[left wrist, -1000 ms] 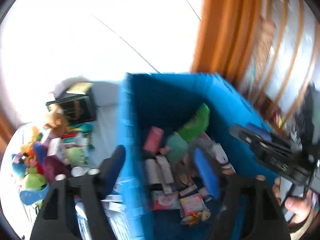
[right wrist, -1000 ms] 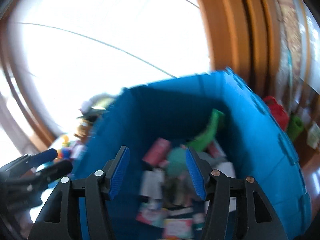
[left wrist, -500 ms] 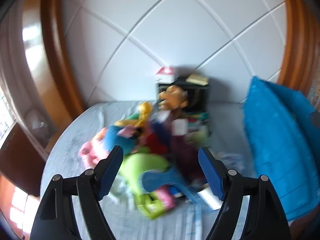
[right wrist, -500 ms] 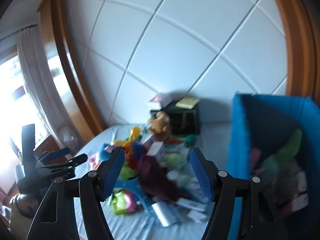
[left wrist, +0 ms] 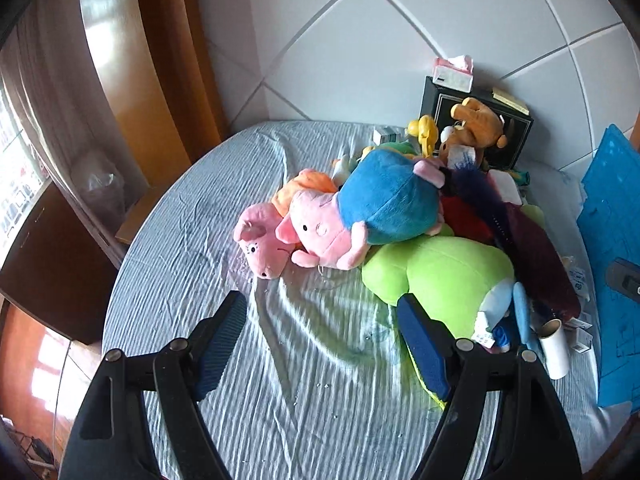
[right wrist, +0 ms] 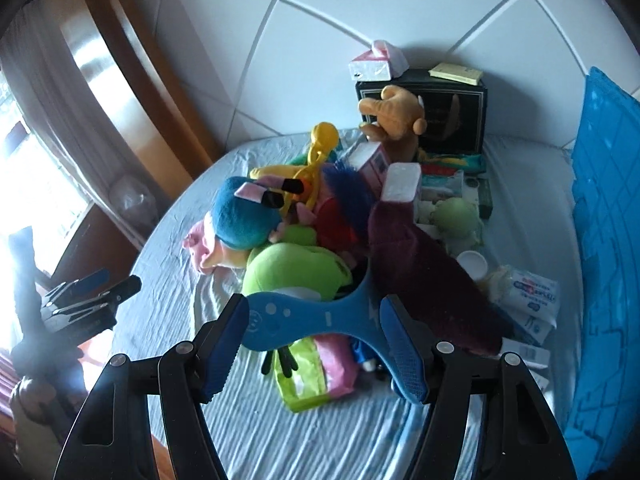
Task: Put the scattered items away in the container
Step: 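Withdraw both grippers from the bin back toward the bed, then reach both grippers toward the green-and-white plush frog on the toy pile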
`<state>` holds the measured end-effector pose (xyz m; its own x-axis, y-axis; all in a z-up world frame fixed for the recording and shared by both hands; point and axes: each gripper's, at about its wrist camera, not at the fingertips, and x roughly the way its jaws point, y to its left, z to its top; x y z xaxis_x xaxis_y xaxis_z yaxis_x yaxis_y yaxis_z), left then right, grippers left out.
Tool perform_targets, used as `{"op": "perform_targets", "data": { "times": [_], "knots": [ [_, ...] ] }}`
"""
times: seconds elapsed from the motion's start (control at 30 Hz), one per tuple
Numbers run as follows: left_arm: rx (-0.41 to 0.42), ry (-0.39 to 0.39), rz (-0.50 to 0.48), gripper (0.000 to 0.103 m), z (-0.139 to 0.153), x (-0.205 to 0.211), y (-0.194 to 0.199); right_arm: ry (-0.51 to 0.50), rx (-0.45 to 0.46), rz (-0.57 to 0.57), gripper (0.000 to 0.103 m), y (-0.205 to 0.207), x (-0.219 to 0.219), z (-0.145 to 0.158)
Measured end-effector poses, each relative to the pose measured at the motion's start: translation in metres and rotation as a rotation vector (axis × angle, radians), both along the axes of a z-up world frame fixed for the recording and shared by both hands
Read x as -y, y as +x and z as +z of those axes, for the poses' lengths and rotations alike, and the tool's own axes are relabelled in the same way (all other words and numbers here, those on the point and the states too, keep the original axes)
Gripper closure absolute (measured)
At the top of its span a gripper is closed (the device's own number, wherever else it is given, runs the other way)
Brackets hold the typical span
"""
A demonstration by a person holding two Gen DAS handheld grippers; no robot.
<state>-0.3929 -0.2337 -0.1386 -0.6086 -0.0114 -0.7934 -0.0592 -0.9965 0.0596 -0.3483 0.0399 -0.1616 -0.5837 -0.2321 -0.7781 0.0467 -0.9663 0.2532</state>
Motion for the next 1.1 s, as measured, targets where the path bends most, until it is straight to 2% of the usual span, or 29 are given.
{"op": "perform_targets", "data": {
  "times": [0.07, 0.1, 0.13, 0.27, 0.33, 0.37, 0.4, 0.43, 0.5, 0.67, 0.73, 0.83, 0.93, 1.03, 1.1],
  "knots": [
    [0.02, -0.006, 0.017, 0.026, -0.012, 0.005, -0.005, 0.047, 0.027, 0.011, 0.043, -0.023, 0.004, -0.019],
    [0.025, -0.012, 0.022, 0.026, -0.016, 0.008, -0.006, 0.078, 0.045, 0.008, 0.054, -0.035, 0.005, -0.03],
    [0.026, -0.019, 0.029, 0.026, -0.02, 0.012, -0.006, 0.102, 0.059, 0.004, 0.059, -0.045, 0.005, -0.039],
    [0.045, -0.007, 0.038, 0.026, -0.034, 0.024, -0.009, 0.198, 0.13, -0.041, 0.06, -0.082, -0.001, -0.078],
    [0.06, -0.001, 0.039, 0.026, -0.043, 0.031, -0.014, 0.248, 0.162, -0.03, 0.06, -0.095, 0.006, -0.094],
    [0.069, 0.004, 0.037, 0.026, -0.047, 0.035, -0.017, 0.256, 0.183, -0.011, 0.061, -0.098, 0.014, -0.101],
    [0.08, 0.008, 0.034, 0.026, -0.052, 0.039, -0.021, 0.259, 0.19, 0.001, 0.067, -0.098, 0.023, -0.105],
    [0.085, 0.012, 0.028, 0.026, -0.055, 0.043, -0.025, 0.253, 0.185, 0.012, 0.078, -0.095, 0.032, -0.105],
    [0.083, 0.009, 0.011, 0.026, -0.06, 0.053, -0.033, 0.2, 0.166, 0.043, 0.085, -0.086, 0.053, -0.101],
    [0.08, 0.001, -0.048, 0.026, -0.068, 0.091, -0.05, -0.019, 0.128, 0.171, 0.082, -0.059, 0.134, -0.093],
    [0.07, -0.008, -0.075, 0.026, -0.067, 0.109, -0.056, -0.035, 0.12, 0.197, 0.081, -0.06, 0.174, -0.1],
    [0.054, -0.027, -0.105, 0.026, -0.064, 0.136, -0.059, -0.065, 0.137, 0.144, 0.078, -0.079, 0.214, -0.12],
    [0.033, -0.039, -0.127, 0.026, -0.062, 0.155, -0.054, -0.125, 0.115, 0.094, 0.073, -0.078, 0.223, -0.119],
    [0.045, 0.004, -0.148, 0.026, -0.066, 0.161, -0.045, -0.137, 0.078, 0.048, 0.069, -0.052, 0.209, -0.108],
    [0.058, 0.046, -0.159, 0.026, -0.07, 0.155, -0.037, -0.102, 0.074, -0.002, 0.066, -0.032, 0.193, -0.107]
  ]
}}
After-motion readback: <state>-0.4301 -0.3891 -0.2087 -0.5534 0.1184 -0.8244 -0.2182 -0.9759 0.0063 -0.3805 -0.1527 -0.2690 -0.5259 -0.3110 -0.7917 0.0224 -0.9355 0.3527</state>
